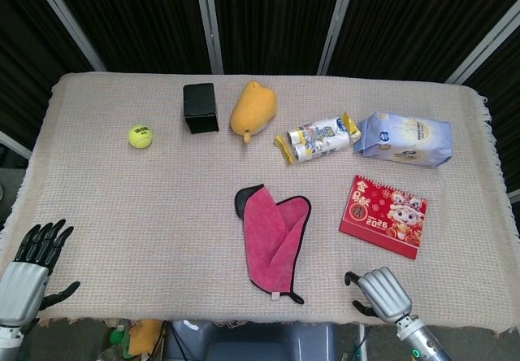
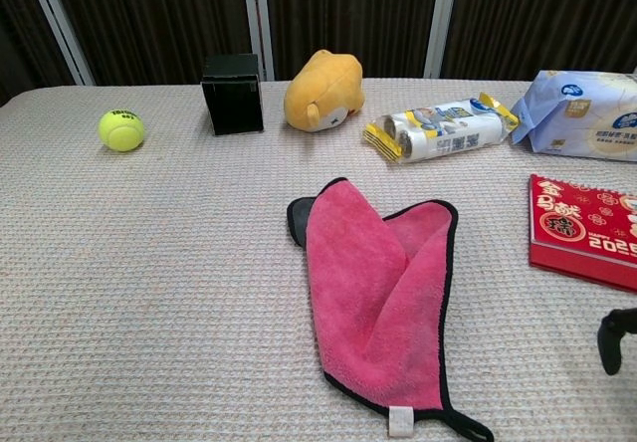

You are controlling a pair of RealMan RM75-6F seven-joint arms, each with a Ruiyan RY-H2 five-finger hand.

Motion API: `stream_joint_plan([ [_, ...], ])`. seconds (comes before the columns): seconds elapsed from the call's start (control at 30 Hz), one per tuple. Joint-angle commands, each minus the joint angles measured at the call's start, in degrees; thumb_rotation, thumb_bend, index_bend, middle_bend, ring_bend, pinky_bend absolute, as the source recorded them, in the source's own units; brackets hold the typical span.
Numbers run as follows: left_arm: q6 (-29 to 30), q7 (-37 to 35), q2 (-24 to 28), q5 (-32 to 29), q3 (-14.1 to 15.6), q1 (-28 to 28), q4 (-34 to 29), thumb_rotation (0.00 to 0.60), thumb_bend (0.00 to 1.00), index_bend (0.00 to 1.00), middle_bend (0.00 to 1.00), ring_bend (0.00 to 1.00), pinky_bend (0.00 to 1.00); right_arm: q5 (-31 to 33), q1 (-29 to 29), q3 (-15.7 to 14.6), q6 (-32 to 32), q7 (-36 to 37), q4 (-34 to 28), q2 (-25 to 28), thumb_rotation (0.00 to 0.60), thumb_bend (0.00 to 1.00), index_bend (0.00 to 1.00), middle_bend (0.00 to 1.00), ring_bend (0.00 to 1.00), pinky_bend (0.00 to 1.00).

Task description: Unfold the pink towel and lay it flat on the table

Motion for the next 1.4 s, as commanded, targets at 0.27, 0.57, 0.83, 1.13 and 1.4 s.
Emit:
stream_joint_plan([
  [0.27,0.5,-0.2,-0.6,0.3,-0.2,0.1,0.7,0.600,0.00,0.00,0.00,0.00,0.00,-1.3,2.8,0.0,-3.7,-0.2,-2.7,-1.4,0.600,0.27,0.46,0.90,0.98,0.87],
  [0.57,1.2,1.4,-1.8,0.9,-0.4,0.3,2.6,0.600,0.00,0.00,0.00,0.00,0.00,-5.7,7.8,-0.4,-5.9,7.4,2.7,-2.1,0.600,0.27,0.46,0.90,0.98,0.87],
  [0.83,1.5,1.2,-2.2,0.6,-0.8,0.3,3.1,0.600,0.00,0.00,0.00,0.00,0.00,-7.7,9.0,-1.2,-5.8,7.9,3.0,-3.8,0.600,0.28,0.46,0.90,0.98,0.87],
  [1.13,1.7,0.4,-2.4,0.4,-0.8,0.4,3.5,0.600,0.00,0.00,0.00,0.00,0.00,-7.5,9.2,-1.8,-7.5,4.7,2.1,-6.0,0.600,0.28,0.46,0.90,0.98,0.87],
  [1.4,1.8,0.2,-2.6,0.7,-0.7,0.4,3.8,0.600,0.00,0.00,0.00,0.00,0.00,-6.4,9.1,-1.6,-8.1,2.4,1.6,-7.8,0.600,0.28,0.46,0.90,0.98,0.87],
])
